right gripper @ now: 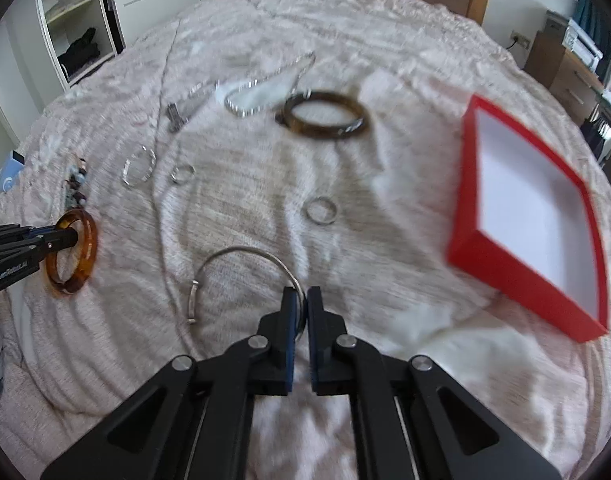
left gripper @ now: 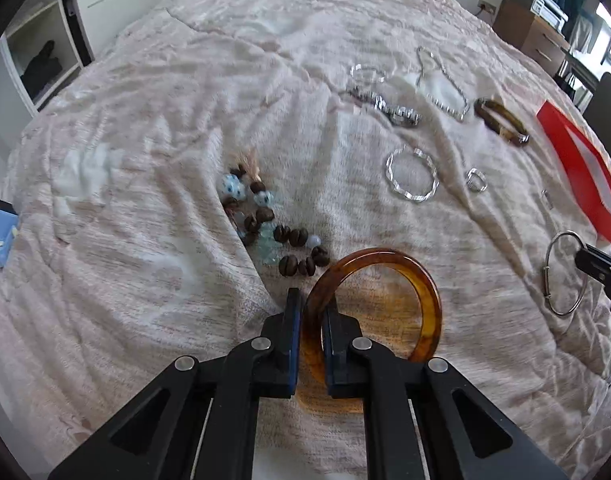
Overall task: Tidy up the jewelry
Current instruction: 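Grasp the amber bangle with the left tool while the right tool grasps the silver bangle, then carry both bangles into the red box and open both tools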
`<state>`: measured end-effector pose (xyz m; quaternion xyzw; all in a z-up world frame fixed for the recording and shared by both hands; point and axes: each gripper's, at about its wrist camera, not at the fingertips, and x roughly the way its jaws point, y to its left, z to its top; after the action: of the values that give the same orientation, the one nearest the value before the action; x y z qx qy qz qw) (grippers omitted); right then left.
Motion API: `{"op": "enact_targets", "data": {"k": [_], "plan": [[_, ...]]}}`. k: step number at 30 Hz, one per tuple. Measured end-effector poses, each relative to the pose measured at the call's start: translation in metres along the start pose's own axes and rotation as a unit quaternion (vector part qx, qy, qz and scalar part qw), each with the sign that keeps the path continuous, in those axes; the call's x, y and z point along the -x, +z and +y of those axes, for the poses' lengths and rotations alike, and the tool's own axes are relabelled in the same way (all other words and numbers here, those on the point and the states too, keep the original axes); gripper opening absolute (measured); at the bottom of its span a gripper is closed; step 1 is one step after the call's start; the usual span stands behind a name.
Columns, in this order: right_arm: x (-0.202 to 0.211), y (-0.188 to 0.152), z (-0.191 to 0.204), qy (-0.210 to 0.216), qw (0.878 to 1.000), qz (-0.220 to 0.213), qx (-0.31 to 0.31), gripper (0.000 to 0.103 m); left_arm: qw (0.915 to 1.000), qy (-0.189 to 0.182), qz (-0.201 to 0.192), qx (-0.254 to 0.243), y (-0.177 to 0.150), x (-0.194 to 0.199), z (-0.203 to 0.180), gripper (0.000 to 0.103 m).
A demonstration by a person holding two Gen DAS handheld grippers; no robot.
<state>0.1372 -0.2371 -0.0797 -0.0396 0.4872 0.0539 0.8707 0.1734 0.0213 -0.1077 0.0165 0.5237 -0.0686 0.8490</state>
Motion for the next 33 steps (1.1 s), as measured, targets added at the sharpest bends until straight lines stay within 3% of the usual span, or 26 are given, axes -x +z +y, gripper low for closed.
{"op": "enact_targets", "data": {"k": [5, 16, 23, 33], "plan": [[0.038, -0.005, -0.007, -0.015, 0.999, -0.027, -0.008, 0.005, 0.9997, 0.006, -0.024, 0.002, 0.0, 0.026, 0.001, 0.009], [0.108, -0.014, -0.042, -0.042, 0.994, -0.09, -0.044, 0.005, 0.9968, 0.009, -0.077, -0.019, 0.021, 0.083, -0.043, 0.009], [0.126, -0.013, -0.102, -0.058, 0.986, -0.123, -0.092, 0.005, 0.9961, -0.009, -0.079, -0.039, 0.044, 0.089, -0.107, 0.009], [0.109, -0.003, -0.192, -0.073, 0.981, -0.125, -0.132, 0.005, 0.9925, -0.044, -0.068, -0.091, 0.095, 0.056, -0.244, 0.009]]}}
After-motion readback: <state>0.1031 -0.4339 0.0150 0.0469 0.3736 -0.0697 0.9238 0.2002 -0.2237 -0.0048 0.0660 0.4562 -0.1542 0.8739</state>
